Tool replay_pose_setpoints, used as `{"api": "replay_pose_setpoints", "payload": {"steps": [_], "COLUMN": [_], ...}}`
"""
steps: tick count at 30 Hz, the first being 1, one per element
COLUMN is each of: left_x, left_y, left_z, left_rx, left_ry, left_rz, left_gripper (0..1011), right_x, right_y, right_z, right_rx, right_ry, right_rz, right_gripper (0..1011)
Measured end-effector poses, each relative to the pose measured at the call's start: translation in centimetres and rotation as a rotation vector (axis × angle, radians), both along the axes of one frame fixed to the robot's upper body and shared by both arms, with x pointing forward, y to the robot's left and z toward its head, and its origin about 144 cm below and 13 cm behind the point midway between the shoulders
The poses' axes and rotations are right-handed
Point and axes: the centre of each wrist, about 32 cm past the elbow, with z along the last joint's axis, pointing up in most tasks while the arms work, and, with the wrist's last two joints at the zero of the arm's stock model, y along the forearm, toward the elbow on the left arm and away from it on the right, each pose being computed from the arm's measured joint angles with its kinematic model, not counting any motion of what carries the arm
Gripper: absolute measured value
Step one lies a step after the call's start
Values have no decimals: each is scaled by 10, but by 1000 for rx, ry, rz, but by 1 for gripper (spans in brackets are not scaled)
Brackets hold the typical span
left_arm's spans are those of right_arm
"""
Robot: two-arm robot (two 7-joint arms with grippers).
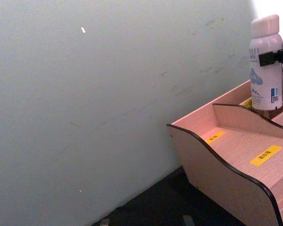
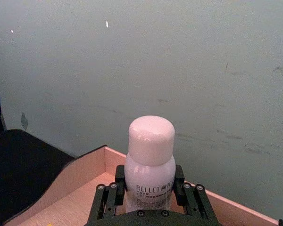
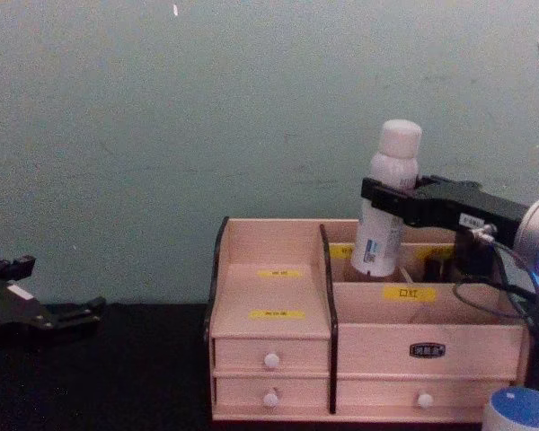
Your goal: Pick up the facial cleanser and watermelon frost from the table and place them into the tiered storage box.
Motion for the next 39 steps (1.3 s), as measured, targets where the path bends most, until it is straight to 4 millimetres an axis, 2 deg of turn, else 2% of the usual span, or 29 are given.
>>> {"api": "replay_pose_setpoints", "payload": {"steps": [20, 39], "left_x": [0, 0], "left_y": [0, 0], "left_z": [0, 0], "left_rx": [0, 0], "left_ry": [0, 0], "left_rz": [0, 0], "left_gripper": [1001, 1001], "right_x": [10, 13], "right_y": [3, 4], "right_z": [-17, -24], "right_rx": [-33, -47], "right_ry": [85, 134], "right_rz": [4, 10], "right_gripper": [593, 593]}}
